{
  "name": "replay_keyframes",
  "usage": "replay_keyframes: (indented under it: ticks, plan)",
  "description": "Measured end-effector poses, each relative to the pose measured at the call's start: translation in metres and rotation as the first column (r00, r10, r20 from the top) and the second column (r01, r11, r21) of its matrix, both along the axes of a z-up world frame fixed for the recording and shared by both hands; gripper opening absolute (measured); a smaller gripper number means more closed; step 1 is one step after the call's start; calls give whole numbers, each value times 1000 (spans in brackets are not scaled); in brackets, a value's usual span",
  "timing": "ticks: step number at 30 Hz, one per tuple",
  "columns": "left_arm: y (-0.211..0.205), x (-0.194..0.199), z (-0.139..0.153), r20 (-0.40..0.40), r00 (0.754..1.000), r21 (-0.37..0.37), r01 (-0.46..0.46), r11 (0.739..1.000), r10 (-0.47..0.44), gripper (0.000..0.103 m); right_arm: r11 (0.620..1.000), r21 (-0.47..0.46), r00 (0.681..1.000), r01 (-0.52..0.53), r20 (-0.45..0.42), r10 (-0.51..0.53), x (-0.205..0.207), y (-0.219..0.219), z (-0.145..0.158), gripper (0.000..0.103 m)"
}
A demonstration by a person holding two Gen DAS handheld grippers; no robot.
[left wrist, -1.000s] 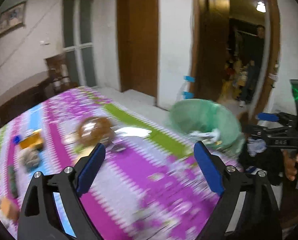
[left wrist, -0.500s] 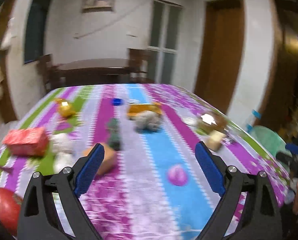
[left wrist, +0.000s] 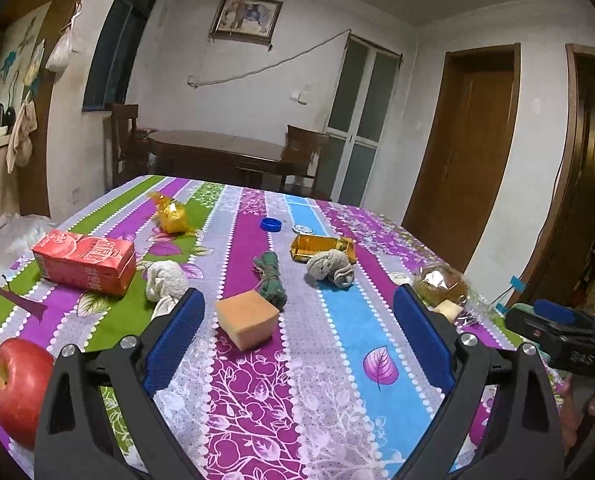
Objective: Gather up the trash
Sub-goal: 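Grasp the gold box with the right gripper and lift it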
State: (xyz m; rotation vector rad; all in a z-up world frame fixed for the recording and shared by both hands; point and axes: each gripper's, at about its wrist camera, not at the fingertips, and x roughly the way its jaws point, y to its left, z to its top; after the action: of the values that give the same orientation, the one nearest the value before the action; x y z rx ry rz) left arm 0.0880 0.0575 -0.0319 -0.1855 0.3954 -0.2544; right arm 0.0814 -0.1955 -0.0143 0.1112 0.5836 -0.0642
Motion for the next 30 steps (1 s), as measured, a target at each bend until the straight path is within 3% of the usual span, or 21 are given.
replay_keyframes:
  ticks: [12,14,18,22,24,26,30]
  plan:
    - [11,19,-13,-81,993,-119,77,990,-87,97,998,-40,999,-39,9,39,64,28,5,98]
    - [13,25,-18,-120,987,-148,85,985,-103,97,995,-48,996,-83,12,83,88,32,11,98]
    - [15,30,-25,-161,980,-172,84,982,-112,97,984,-30,983,-174,-70,171,163,32,15,97]
    - [17,31,-28,-181,978,-183,72,980,-106,97,956,179,946,-231,-188,264,258,19,1,98]
    - [18,34,-30,-194,976,-189,65,980,-102,97,924,271,905,-271,-257,340,296,19,-15,98]
    - [21,36,-32,-211,973,-199,54,979,-97,97,912,289,870,-292,-316,379,332,19,-32,98]
    - [24,41,-36,-239,967,-214,33,976,-85,97,913,253,836,-319,-378,397,361,14,-55,98]
